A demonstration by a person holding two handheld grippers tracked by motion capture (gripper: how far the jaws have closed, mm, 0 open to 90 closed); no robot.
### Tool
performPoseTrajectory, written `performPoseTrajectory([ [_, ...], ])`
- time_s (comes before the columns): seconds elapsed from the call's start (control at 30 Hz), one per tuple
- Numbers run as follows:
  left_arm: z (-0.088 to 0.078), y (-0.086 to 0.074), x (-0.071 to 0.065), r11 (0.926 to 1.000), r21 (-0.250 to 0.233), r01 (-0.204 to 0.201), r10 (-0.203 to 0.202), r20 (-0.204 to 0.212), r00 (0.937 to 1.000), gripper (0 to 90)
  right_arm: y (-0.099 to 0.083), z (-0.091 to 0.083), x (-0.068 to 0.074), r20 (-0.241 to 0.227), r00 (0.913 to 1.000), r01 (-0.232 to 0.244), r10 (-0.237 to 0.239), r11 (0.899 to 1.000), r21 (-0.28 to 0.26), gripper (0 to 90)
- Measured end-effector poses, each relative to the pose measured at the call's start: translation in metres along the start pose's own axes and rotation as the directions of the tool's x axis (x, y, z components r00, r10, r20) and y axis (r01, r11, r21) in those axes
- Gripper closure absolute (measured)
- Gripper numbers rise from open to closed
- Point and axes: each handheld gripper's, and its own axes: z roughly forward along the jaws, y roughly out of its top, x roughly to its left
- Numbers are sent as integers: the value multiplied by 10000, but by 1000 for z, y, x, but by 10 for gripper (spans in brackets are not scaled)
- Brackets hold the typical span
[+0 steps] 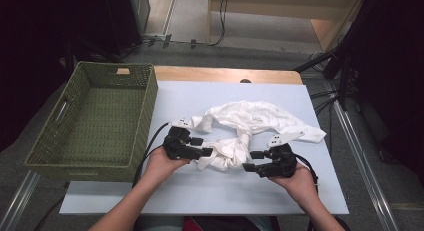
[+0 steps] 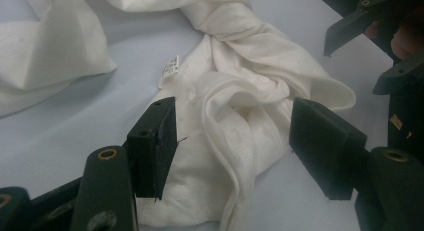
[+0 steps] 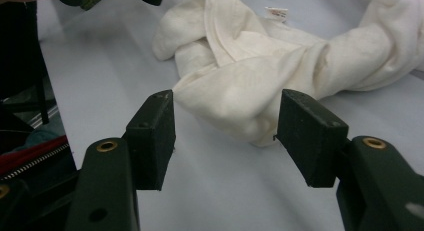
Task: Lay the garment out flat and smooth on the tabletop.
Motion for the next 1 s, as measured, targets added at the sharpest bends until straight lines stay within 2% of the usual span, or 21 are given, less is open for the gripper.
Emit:
performPoseTrajectory([
  [0.37,4,1,-1,9999,87,-124,123,44,9999,362,1,11,21,-305,9987,422,-414,9988,232,428],
  [0.6,8,-1,0,9996,260,-63,64,-35,10000,362,4,31,14,-31,9991,417,-416,9965,721,414],
  [0.77,13,-3,3,9984,552,-94,103,-162,9998,363,7,47,5,181,9988,430,-451,9938,1025,422],
  [0.9,14,-4,4,9983,559,-184,196,-211,9996,377,10,59,0,334,9978,519,-568,9900,1311,467],
  [1.0,14,-4,7,9986,519,-32,44,-225,9997,377,12,64,-1,491,9958,708,-773,9899,1230,543],
])
